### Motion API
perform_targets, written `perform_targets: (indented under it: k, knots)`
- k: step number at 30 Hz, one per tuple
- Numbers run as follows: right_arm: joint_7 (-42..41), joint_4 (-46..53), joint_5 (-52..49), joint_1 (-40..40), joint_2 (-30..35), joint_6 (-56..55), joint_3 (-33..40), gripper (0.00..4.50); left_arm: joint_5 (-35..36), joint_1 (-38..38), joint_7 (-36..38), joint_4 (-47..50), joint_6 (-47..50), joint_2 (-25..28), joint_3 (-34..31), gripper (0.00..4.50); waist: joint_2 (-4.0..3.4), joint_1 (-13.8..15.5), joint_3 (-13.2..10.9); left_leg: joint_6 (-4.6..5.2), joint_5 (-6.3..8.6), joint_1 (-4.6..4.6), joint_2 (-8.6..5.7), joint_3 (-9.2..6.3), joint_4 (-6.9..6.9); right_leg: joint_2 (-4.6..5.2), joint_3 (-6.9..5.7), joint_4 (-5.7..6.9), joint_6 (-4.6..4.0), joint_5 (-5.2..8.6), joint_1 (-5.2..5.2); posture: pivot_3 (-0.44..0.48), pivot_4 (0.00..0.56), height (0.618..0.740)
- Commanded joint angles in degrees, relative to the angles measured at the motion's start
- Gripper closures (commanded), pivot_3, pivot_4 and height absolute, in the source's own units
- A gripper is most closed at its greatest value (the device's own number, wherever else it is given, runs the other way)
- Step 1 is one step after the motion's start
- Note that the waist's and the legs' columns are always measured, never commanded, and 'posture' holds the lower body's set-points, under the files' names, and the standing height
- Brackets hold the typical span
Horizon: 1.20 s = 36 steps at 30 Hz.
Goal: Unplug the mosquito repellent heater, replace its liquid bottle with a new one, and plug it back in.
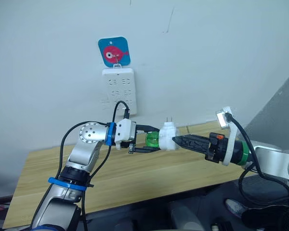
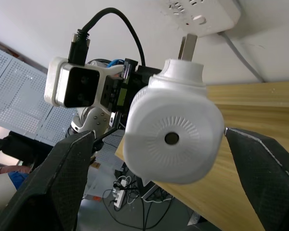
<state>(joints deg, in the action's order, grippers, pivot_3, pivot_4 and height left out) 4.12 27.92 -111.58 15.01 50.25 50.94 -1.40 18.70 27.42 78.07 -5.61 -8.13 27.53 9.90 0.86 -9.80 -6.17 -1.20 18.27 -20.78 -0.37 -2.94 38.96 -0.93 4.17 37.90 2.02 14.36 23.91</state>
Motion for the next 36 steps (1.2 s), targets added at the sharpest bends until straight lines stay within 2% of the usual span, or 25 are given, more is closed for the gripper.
perform_targets:
  k: [1, 12, 15, 18, 25, 27, 29, 31, 33, 36]
  knots:
    - [0.4, -0.5, -1.4, 2.3, -1.0, 0.6, -1.0, 0.0, 0.4, 0.2, -0.7, 2.6, -0.9, 0.1, -0.3, 2.21, 0.0, 0.4, 0.0, 0.0, 0.0, 0.0, 0.0, -0.02, 0.0, 0.0, -0.01, 0.0, 0.0, 0.0, 0.0, -0.19, 0.106, 0.74]
    - [0.4, -5.3, -1.4, 7.2, -5.9, 3.3, -4.8, 0.0, 0.2, 0.1, -0.7, 3.2, -2.5, -0.3, -0.1, 2.21, -0.01, 0.6, 0.0, 0.0, 0.0, -0.02, 0.01, -0.03, 0.0, 0.02, -0.02, 0.04, -0.01, -0.01, 0.07, -0.177, 0.099, 0.74]
    - [0.4, -5.8, -1.4, 7.7, -6.4, 3.8, -4.9, 0.57, 0.2, 0.0, -0.9, 3.4, -2.6, -0.3, 0.0, 2.21, -0.01, 0.8, 0.0, 0.0, 0.0, -0.01, 0.02, -0.08, 0.0, 0.02, -0.05, 0.05, -0.01, -0.01, 0.08, -0.174, 0.098, 0.74]
    - [0.2, -6.1, -1.4, 8.2, -6.7, 4.5, -5.2, 1.52, 0.4, 0.0, -1.3, 3.5, -2.3, -0.5, -0.1, 2.21, -0.01, 1.0, 0.0, 0.0, 0.0, -0.01, 0.02, -0.07, 0.01, 0.04, -0.04, 0.05, -0.01, -0.01, 0.1, -0.172, 0.097, 0.74]
    - [-0.7, -6.2, -1.4, 8.9, -7.2, 5.4, -5.1, 1.53, 1.2, 0.3, 0.0, 4.3, 0.0, 0.3, 0.5, 2.21, -0.01, 1.5, 0.0, 0.0, 0.0, -0.01, 0.01, -0.07, 0.01, 0.04, -0.05, 0.06, -0.01, -0.01, 0.1, -0.169, 0.093, 0.74]
    - [-3.2, -5.3, 0.7, 9.4, -6.5, 6.4, -4.6, 1.53, 2.3, 1.1, 1.4, 6.1, 10.4, 3.3, 2.1, 2.21, -0.01, 1.5, 0.0, 0.0, 0.0, -0.02, 0.02, -0.08, 0.01, 0.04, -0.06, 0.06, -0.01, -0.01, 0.11, -0.163, 0.093, 0.74]
    - [-7.1, -3.7, 4.1, 9.9, -5.7, 8.0, -3.8, 1.53, 6.7, 3.5, 1.2, 8.2, 29.3, 7.0, 3.6, 2.21, -0.02, 1.5, 0.0, 0.0, 0.0, -0.02, 0.01, -0.11, 0.01, 0.02, -0.08, 0.08, 0.0, -0.01, 0.13, -0.161, 0.093, 0.74]
    - [-10.5, -2.2, 7.2, 10.2, -5.1, 9.1, -3.4, 1.53, 11.2, 6.2, 4.2, 9.4, 42.9, 11.0, 5.5, 2.21, -0.02, 1.5, 0.0, 0.0, 0.0, -0.02, 0.0, -0.15, 0.05, 0.0, -0.12, 0.09, 0.0, -0.01, 0.16, -0.159, 0.093, 0.74]
    - [-14.1, -0.8, 10.4, 10.5, -4.5, 10.0, -3.3, 1.53, 13.6, 8.5, 6.3, 8.9, 49.4, 12.9, 6.5, 2.21, -0.03, 1.5, 0.0, 0.01, 0.0, 0.0, 0.01, -0.17, 0.03, -0.02, -0.16, 0.07, 0.01, 0.0, 0.16, -0.161, 0.093, 0.74]
    - [-16.3, 0.0, 12.3, 10.5, -4.7, 10.0, -3.1, 1.53, 13.5, 10.6, 7.6, 7.6, 50.3, 13.4, 7.2, 2.21, -0.03, 1.5, 0.0, 0.01, 0.0, 0.02, 0.01, -0.16, 0.02, -0.03, -0.21, 0.08, 0.04, 0.02, 0.18, -0.161, 0.093, 0.74]
